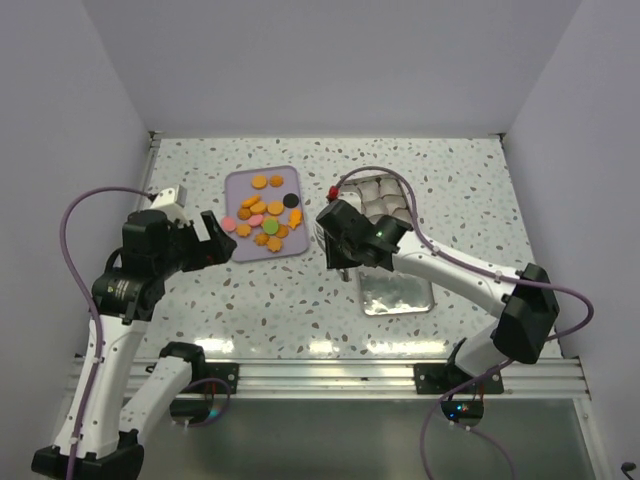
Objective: Pack the cookies
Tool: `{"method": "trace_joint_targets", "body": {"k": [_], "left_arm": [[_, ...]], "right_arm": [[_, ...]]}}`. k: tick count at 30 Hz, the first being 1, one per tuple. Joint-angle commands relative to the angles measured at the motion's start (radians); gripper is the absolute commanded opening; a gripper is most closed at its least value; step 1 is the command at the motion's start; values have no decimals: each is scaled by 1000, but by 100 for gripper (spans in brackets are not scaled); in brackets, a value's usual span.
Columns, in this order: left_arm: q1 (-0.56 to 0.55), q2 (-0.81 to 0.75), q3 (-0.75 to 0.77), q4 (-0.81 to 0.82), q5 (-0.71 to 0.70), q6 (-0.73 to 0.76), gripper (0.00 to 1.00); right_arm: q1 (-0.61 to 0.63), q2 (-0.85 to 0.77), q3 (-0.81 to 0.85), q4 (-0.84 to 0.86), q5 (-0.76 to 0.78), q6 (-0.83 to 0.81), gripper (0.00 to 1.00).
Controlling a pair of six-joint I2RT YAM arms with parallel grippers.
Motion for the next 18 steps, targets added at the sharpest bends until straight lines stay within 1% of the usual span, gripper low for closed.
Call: {"method": "trace_joint_targets", "body": {"k": [1,6,8,10,13,15,17,18], "left_arm": [[-6,7,-33,114,161,-14,100],[-6,19,-47,134,200,-13,100],[-6,23,-28,114,172,4,100],[-6,23,-12,99,128,17,100],[-6,18,-3,83,112,23,100],[-6,10,-20,91,129,9,100],[-6,6,-46,114,181,-15,100],[-6,3,-56,128,206,-26,100]], "right_arm": [[-1,-33,76,-18,-60,-18,31],[1,-14,148,-26,-103,-24,31],[-1,-9,170,-13,-133,-26,32],[0,-12,176,16,-157,-21,35],[1,-17,156,89,-221,-8,42],[0,-4,150,119,-273,2,43],[2,3,150,152,-289,23,43],[2,5,150,181,-320,29,43]]}}
